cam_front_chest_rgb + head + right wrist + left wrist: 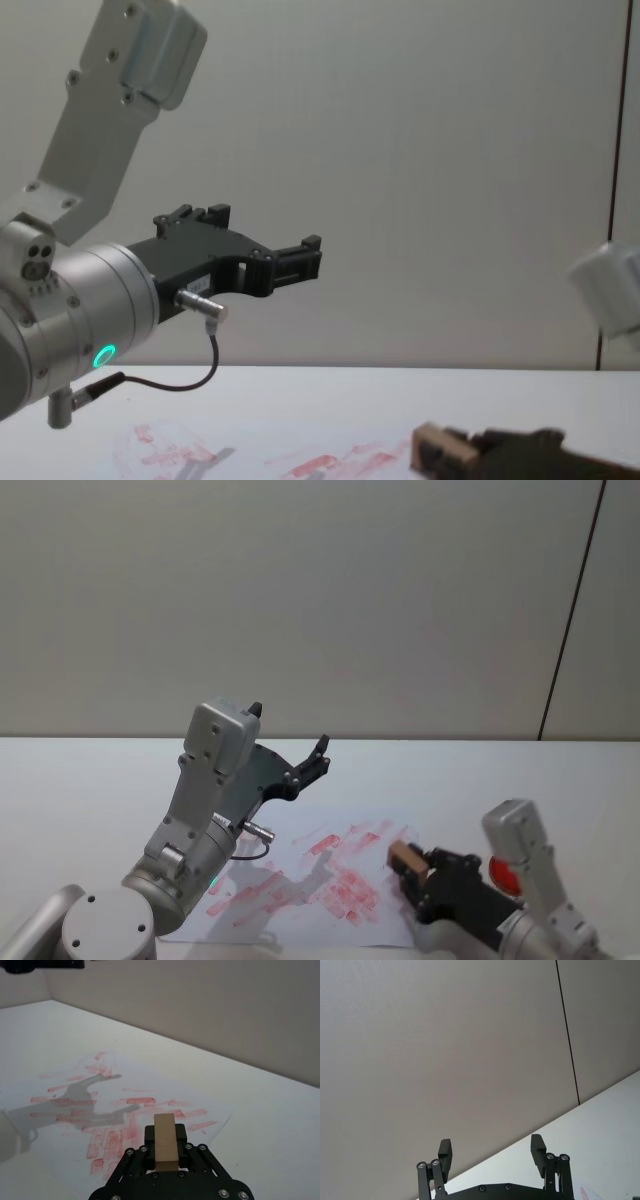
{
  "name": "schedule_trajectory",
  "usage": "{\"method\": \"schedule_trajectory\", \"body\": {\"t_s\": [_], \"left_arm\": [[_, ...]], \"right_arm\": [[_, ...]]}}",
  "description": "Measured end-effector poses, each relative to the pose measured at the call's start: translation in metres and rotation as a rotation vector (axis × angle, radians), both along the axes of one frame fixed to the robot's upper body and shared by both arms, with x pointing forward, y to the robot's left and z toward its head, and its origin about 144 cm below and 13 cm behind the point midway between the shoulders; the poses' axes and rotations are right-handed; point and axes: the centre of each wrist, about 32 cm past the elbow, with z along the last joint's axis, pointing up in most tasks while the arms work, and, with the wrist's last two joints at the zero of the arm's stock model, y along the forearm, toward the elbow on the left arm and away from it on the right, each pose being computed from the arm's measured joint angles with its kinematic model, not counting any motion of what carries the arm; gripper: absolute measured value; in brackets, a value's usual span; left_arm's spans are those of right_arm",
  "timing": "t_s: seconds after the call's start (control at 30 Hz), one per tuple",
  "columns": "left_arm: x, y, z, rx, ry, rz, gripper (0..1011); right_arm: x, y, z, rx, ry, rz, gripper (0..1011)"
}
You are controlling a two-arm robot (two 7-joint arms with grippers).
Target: Use the one hand to pick up the stamp and affix it onto the A4 paper.
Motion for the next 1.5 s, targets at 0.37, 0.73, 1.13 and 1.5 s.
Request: {"method": "schedule_trajectory", "body": {"t_s": [0.37, 0.73, 1.13, 1.5], "left_arm": [[0.0, 0.0, 0.0, 0.0, 0.0, 0.0, 1002], [0.0, 0.0, 0.0, 0.0, 0.0, 0.0, 1003], [0.0, 0.0, 0.0, 0.0, 0.0, 0.0, 1003], [0.0, 0.0, 0.0, 0.0, 0.0, 0.0, 1003]], "right_arm": [[0.0, -0.027, 0.016, 0.018, -0.046, -0.09, 221], [-0.004, -0.058, 0.023, 0.001, -0.054, -0.17, 221], [-0.007, -0.076, 0.017, -0.022, -0.029, -0.208, 221], [-0.008, -0.085, 0.005, -0.052, 0.005, -0.227, 221]]}}
